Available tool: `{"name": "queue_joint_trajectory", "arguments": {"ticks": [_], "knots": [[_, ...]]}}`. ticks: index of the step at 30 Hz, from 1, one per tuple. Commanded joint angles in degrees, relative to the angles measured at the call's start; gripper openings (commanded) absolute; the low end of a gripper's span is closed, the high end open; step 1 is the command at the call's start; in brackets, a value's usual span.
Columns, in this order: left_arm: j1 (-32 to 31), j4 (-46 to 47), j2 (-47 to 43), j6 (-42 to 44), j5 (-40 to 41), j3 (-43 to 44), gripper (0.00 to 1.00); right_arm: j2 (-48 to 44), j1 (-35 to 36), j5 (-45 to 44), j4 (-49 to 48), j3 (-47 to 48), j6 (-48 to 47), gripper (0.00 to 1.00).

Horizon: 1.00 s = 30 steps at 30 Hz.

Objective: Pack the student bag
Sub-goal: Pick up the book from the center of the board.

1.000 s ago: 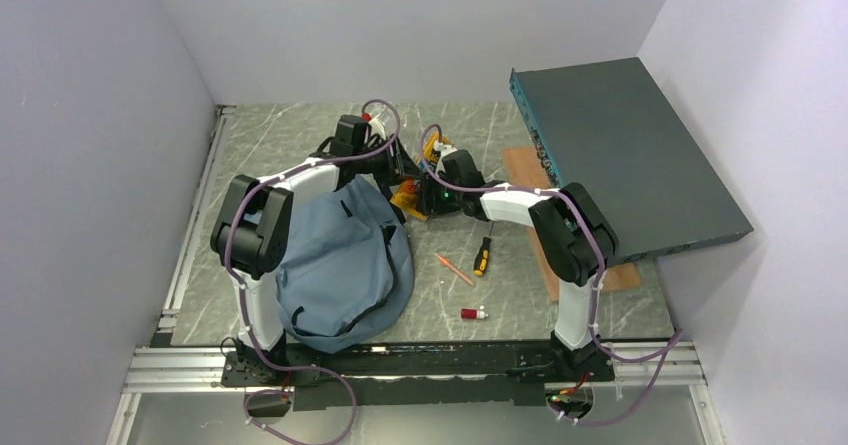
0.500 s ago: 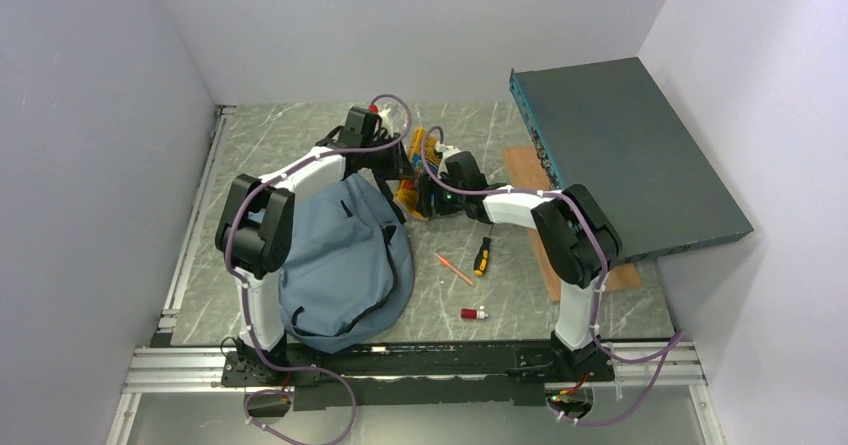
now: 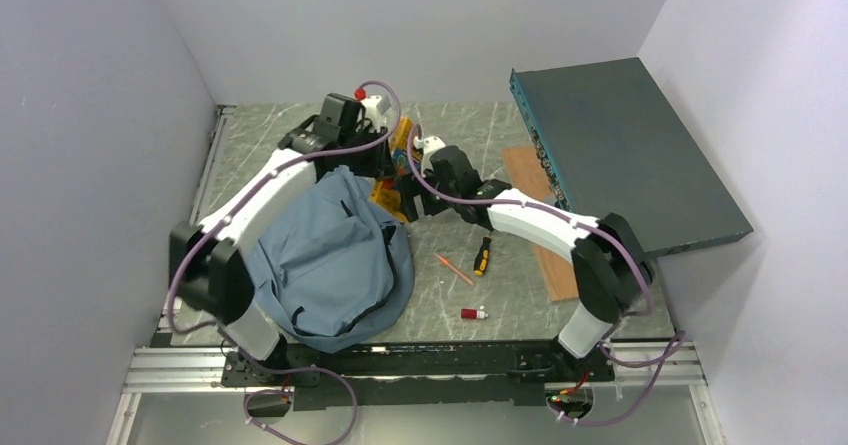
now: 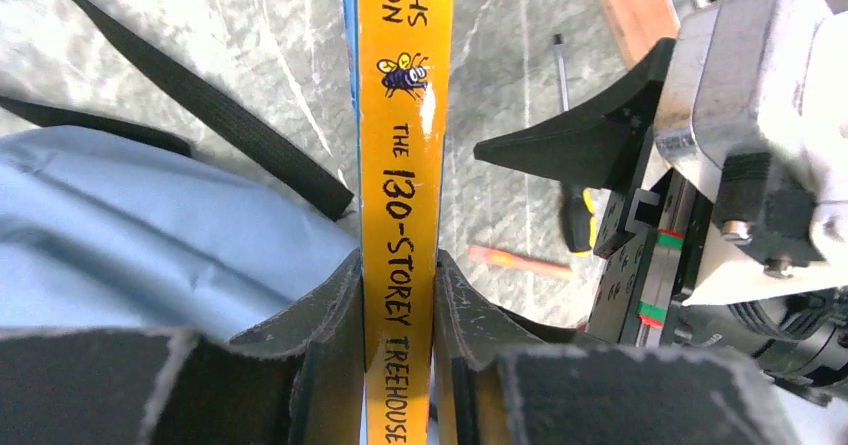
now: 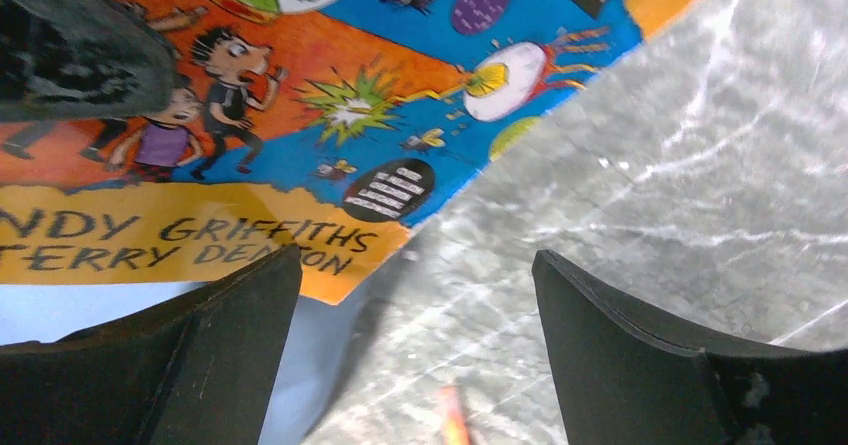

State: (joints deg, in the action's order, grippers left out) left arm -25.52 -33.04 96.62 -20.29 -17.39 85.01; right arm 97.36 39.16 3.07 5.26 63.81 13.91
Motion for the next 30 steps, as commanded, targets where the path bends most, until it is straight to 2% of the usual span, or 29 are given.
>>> {"name": "queue_joint_trajectory", "arguments": {"ticks": [1,8,10,14,19,21,27,30], "knots": [[-0.3,-2.3,-12.6,9.2,2.2,2.2,0.0,-8.8,2.5,-2.9,7.1,7.0,-3.0,0.9],[-0.4,-4.5,-23.8,26.0,-2.0,-3.0,0.0,-22.6,2.6,1.0,13.9,8.9,-7.4,0.99],[-0.8,-1.7,-28.6,29.2,-2.4,-7.5,0.0,-25.2,2.4,2.0,15.9,10.0,-10.0,1.0],[-2.7,8.4,-36.4,33.7,-8.4,-20.2,0.0,-27.7,1.8,6.3,19.7,13.8,-15.7,1.0],[-6.2,7.0,-39.4,37.3,-14.1,-22.2,0.0,-27.5,1.4,14.0,22.7,17.2,-21.8,1.0],[-6.9,7.4,-40.6,37.7,-15.7,-23.1,0.0,-27.2,1.3,19.1,23.0,17.4,-23.6,1.0],[-8.6,5.7,-41.3,39.0,-20.6,-23.1,0.0,-24.0,1.3,42.2,27.7,17.7,-28.5,1.0],[-8.7,6.0,-41.8,39.2,-21.4,-23.7,0.0,-23.2,1.4,45.0,29.3,17.5,-29.1,0.99]]}}
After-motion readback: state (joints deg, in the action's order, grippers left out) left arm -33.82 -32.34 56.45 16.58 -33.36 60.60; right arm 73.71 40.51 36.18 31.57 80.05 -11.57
